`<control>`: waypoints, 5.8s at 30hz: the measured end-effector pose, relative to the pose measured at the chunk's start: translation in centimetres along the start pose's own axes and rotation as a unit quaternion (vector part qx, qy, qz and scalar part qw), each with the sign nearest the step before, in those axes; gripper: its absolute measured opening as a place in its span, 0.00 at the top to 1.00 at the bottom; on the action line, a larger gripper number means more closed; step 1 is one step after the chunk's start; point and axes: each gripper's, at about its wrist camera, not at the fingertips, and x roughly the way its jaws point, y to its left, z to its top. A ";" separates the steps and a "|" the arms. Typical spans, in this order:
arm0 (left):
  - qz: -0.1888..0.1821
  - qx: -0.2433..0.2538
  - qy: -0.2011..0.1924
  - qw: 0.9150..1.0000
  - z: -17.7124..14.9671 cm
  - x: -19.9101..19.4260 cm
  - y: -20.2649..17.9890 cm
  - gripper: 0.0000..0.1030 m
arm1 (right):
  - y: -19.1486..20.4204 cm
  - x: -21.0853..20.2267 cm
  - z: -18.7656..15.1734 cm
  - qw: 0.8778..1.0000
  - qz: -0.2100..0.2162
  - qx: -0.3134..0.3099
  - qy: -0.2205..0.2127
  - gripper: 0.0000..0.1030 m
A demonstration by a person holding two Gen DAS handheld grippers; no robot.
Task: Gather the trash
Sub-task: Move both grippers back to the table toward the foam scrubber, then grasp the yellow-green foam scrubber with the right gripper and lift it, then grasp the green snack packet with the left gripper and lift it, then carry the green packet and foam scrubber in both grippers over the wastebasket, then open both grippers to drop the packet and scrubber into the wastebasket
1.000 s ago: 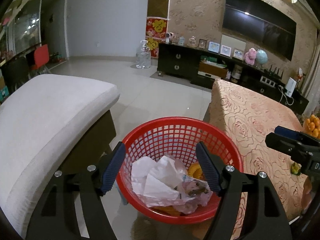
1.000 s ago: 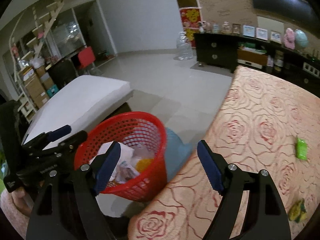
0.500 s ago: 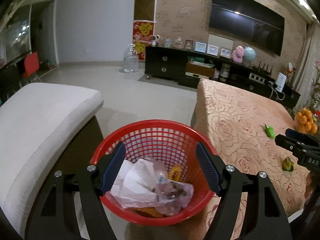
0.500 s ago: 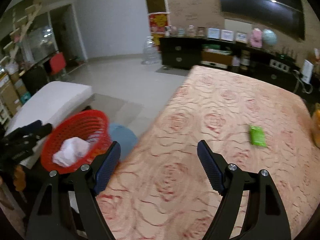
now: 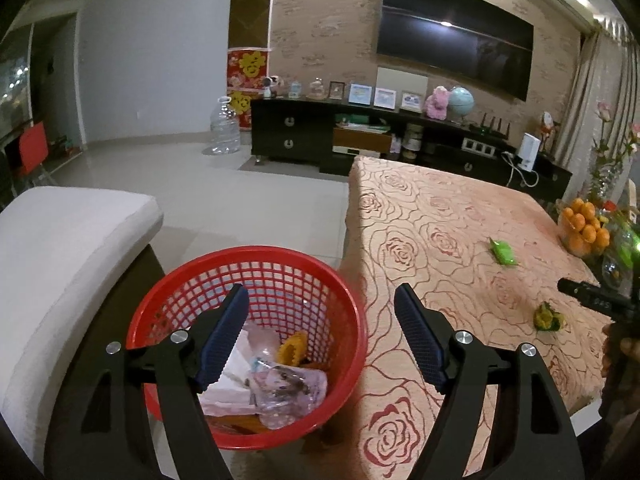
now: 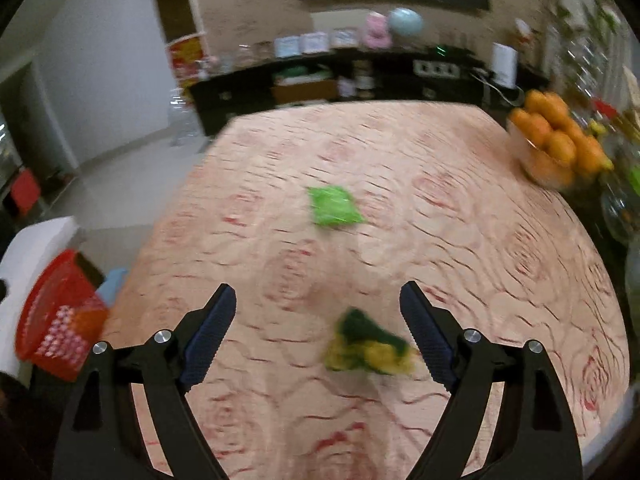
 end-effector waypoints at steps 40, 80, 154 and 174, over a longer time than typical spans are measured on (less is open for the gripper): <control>-0.014 0.032 0.039 0.999 -1.6 5.1 -3.4 0.30 | -1.7 1.5 -1.9 0.999 -0.047 -0.018 0.009 0.48; -0.162 0.177 0.175 0.955 2.7 29.0 -33.7 0.58 | -9.1 4.1 -2.6 0.990 -0.047 0.119 0.063 0.48; 0.070 0.024 -0.020 0.997 1.0 -1.2 2.2 0.69 | 17.6 -4.2 0.1 0.978 0.174 -0.110 -0.022 0.48; 0.111 -0.053 0.010 0.992 1.2 1.3 9.7 0.69 | 28.6 -0.5 4.9 0.935 0.305 -0.178 0.031 0.48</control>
